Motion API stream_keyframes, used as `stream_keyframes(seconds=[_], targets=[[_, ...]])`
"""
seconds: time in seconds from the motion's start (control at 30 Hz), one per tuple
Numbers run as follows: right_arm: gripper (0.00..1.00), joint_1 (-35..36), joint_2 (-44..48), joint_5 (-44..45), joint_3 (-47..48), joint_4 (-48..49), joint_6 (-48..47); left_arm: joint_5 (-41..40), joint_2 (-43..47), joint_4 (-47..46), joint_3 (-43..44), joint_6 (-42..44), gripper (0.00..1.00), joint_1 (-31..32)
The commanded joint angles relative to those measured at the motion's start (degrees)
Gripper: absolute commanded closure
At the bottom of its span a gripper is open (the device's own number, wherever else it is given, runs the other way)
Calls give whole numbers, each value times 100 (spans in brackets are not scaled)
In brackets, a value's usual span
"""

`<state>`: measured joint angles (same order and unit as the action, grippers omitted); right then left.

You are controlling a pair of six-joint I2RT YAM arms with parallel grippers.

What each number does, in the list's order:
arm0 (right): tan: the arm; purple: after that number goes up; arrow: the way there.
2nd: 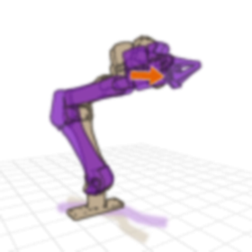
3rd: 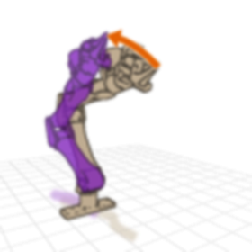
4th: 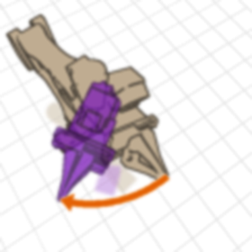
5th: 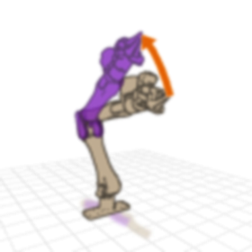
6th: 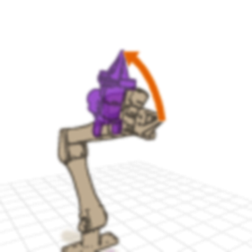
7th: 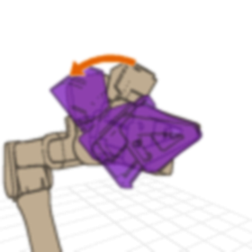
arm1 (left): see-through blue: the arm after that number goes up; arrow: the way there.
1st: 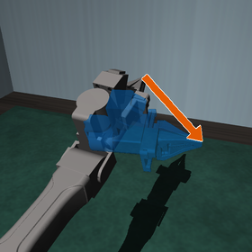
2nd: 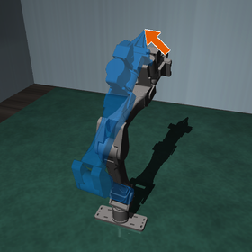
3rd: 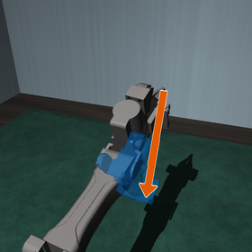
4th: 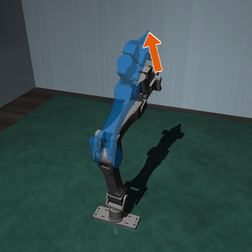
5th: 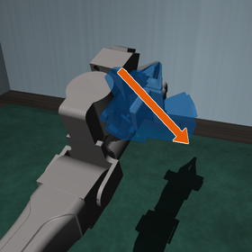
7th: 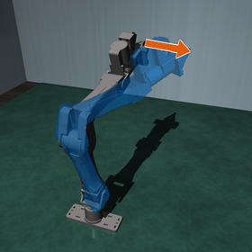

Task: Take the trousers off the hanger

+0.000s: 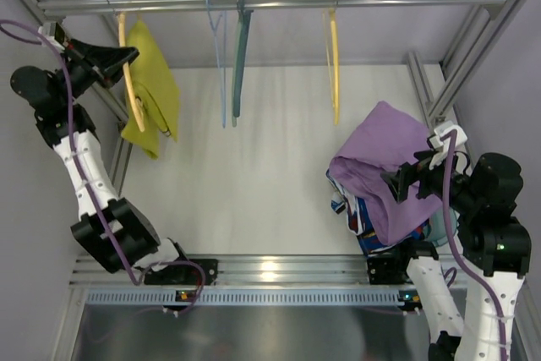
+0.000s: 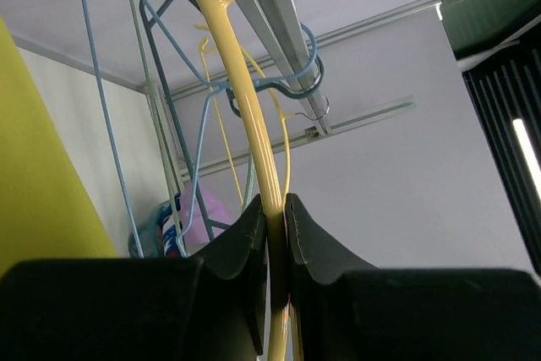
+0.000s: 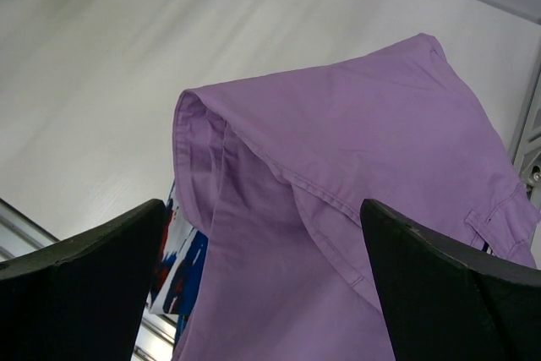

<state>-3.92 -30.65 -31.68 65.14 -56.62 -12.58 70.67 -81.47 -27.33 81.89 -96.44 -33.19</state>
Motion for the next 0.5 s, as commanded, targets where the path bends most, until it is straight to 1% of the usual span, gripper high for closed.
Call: stream_keyframes(seconds=[0.0,0.07,0.23,0.37,0.4,0.43,0.47], targets=[[0,-109,51,-101,33,187,-122,-256,1378,-1670,-355,380,100,76],[1,-109,16,-101,68,178,-157,-265,1807,-1670,-629,416,100,85],[1,-109,-116,-250,226,160,-236,-300,2433,-1670,-1271,232,100,85],[1,-109,-160,-698,411,326,-131,-396,3048,-1547,-1859,3,100,76],[1,-109,-160,-882,455,527,-52,-423,3319,-1356,-1930,116,100,76],[0,-109,-169,-988,473,616,114,-519,3487,-962,-2009,178,100,85],[1,-109,-221,-1093,482,739,211,-554,3637,-889,-2123,222,100,76]])
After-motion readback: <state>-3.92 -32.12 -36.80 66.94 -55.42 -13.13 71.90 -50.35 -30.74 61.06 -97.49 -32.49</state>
